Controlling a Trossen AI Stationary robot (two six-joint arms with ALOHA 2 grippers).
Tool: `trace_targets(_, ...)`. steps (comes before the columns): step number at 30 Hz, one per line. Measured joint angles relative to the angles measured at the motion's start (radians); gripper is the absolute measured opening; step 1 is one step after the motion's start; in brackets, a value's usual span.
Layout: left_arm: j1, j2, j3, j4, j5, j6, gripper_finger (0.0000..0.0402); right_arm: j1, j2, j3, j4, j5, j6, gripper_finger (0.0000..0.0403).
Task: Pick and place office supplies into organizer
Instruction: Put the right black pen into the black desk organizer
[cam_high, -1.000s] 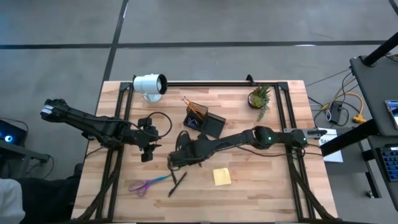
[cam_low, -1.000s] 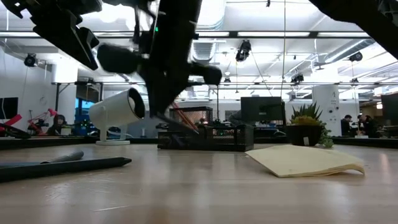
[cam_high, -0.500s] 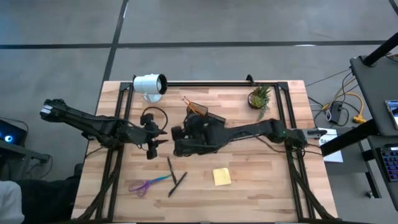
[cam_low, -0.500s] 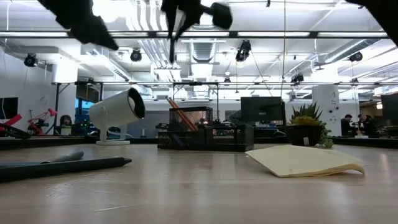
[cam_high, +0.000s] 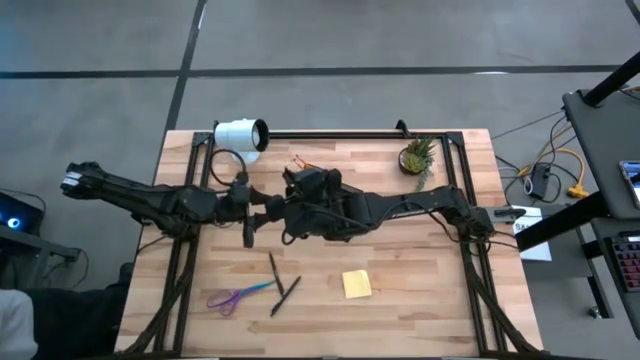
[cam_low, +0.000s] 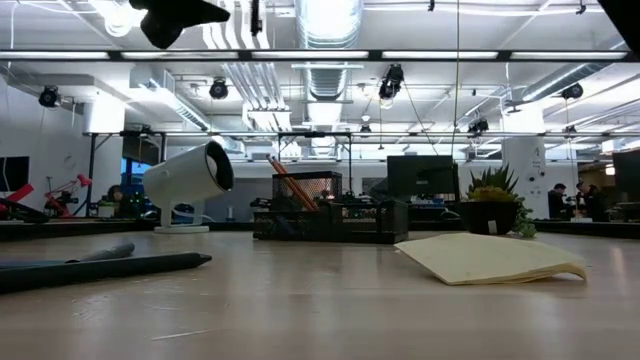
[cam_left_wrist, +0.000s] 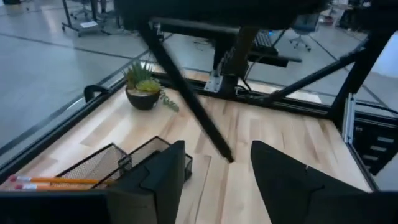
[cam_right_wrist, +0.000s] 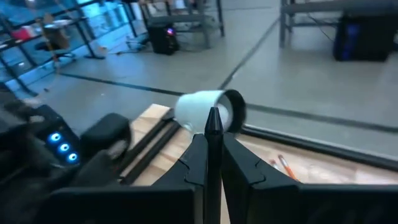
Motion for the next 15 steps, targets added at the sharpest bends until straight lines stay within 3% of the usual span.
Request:
trace_targets(6, 0.024, -0.069, -0.037, 0.027, 0.013, -0.031, 0.0194, 0.001, -0.007, 0.0, 0.058, -0.047, -0.093, 0.0013)
trace_targets(11, 0.08, -0.109, -0.111, 0.222, 0.167, -0.128, 0.0197, 0.001, -0.008, 0.0, 0.249, -0.139, -0.326, 0.0013)
trace_targets(15, 0.114, -0.111, -0.137, 0.274, 0.209, -0.153, 0.0197, -0.008, -0.008, 0.0, 0.324, -0.197, -0.396, 0.0013)
